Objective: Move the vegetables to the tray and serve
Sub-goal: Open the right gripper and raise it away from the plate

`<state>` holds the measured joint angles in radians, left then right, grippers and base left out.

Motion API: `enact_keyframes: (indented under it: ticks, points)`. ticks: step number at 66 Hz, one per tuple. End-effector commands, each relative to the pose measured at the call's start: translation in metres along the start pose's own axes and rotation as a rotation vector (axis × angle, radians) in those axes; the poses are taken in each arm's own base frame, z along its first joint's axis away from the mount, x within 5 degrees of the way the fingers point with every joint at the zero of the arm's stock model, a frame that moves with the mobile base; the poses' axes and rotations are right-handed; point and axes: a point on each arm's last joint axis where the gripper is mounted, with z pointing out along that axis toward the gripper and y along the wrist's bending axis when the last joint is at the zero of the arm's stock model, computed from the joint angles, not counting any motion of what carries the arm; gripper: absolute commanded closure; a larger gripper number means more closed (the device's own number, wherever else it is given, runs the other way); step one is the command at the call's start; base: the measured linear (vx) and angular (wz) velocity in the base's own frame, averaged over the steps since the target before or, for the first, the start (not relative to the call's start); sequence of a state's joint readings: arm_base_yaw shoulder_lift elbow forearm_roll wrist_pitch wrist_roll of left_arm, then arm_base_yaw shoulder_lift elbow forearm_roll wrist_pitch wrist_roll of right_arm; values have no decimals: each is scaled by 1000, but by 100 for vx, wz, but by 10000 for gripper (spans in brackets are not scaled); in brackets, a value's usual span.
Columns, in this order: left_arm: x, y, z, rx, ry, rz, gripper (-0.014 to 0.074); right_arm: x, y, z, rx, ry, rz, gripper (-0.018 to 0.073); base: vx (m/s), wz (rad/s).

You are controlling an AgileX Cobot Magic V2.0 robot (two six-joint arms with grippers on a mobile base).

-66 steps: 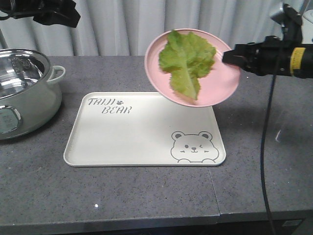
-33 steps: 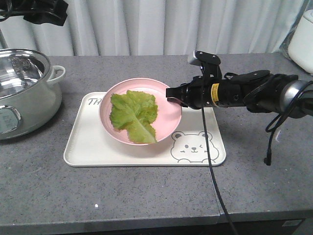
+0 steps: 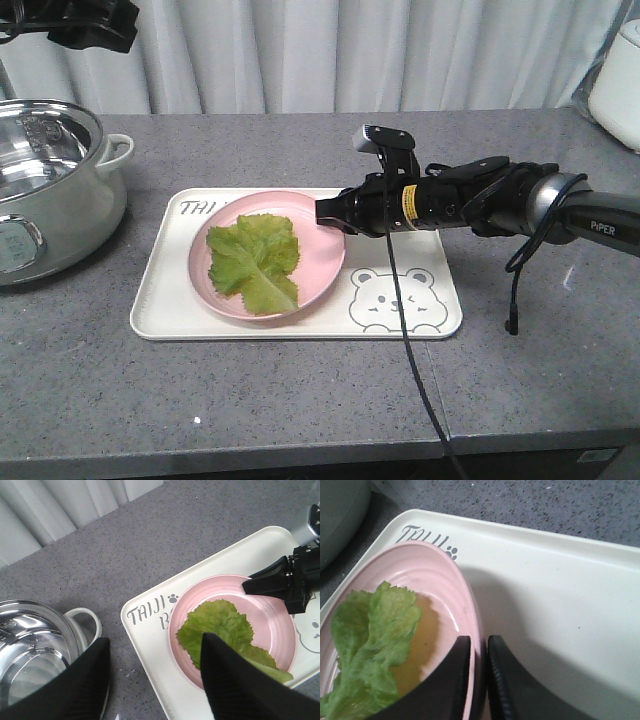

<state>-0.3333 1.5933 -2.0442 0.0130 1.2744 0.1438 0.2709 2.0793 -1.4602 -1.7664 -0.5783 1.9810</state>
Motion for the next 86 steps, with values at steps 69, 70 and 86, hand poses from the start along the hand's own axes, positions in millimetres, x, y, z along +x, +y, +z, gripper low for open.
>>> enact_keyframes:
  ticks: [69, 70, 86]
  points:
    - [-4, 9, -25, -106, -77, -33, 200, -102, 29, -244, 14, -443, -173, 209, 0, 0]
    - [-4, 9, -25, -106, -77, -33, 200, -102, 30, -247, 16, -448, -177, 209, 0, 0]
    - [-4, 9, -25, -106, -77, -33, 200, -105, 59, -280, 29, -515, -247, 209, 0, 0]
